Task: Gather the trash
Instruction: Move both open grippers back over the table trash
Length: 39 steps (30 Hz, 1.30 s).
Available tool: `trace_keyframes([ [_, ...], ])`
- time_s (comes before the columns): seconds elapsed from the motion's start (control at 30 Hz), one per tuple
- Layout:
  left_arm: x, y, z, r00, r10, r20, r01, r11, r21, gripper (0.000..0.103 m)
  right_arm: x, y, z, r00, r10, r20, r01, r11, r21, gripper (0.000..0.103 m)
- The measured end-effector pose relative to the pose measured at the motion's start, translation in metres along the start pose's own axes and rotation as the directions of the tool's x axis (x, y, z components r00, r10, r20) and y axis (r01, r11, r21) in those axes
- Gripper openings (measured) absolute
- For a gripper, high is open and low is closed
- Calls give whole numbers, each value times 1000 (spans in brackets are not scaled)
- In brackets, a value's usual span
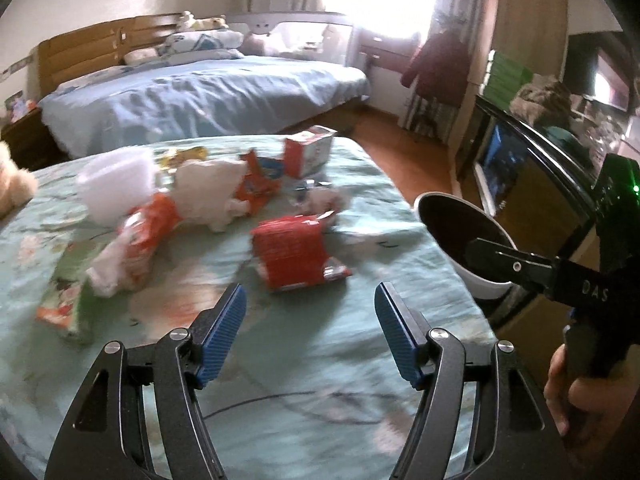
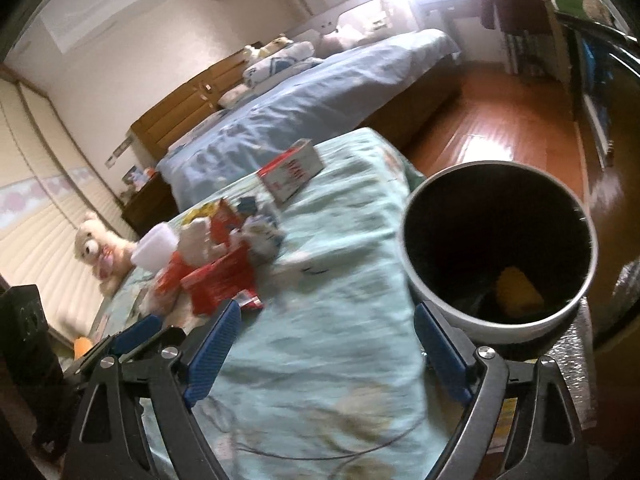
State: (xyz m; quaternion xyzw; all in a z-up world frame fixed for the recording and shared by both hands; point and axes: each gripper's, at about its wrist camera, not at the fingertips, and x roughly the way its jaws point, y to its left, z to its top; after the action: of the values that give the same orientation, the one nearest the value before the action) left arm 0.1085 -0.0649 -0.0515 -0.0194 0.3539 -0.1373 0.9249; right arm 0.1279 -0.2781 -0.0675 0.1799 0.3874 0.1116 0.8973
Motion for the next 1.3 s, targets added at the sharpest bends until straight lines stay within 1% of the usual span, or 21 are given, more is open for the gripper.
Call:
trace_keyframes([
  [0.33, -18, 53, -20, 996, 86, -8, -86, 992, -88, 68, 20, 41, -11, 998, 50, -49, -53, 997, -63, 90],
  [0.67, -31, 92, -31, 988, 151, -10, -151, 977, -154, 68, 39, 72, -16, 995, 66, -79, -75, 990, -122, 90],
  [0.83, -33, 107, -34, 983, 185, -15, -185, 966, -179, 70, 51, 82, -17, 994, 58, -93, -71, 986, -150, 90],
  [0.9, -33, 114, -34, 978, 208, -17, -207, 960, -188, 76, 56, 85, -17, 993, 56, -99, -71, 985, -155, 90],
  [0.93, -33, 119, -34, 976, 218, -18, -218, 956, -194, 77, 59, 86, -16, 993, 55, -101, -71, 985, -159, 90],
  [1.2, -18, 149, -27, 961, 271, -53, -276, 940, -202, 79, 80, 94, -10, 994, 19, -105, -38, 982, -183, 90],
  [1.3, -10, 159, -25, 961, 267, -69, -276, 937, -215, 79, 88, 96, -8, 994, -9, -106, -12, 981, -192, 90],
])
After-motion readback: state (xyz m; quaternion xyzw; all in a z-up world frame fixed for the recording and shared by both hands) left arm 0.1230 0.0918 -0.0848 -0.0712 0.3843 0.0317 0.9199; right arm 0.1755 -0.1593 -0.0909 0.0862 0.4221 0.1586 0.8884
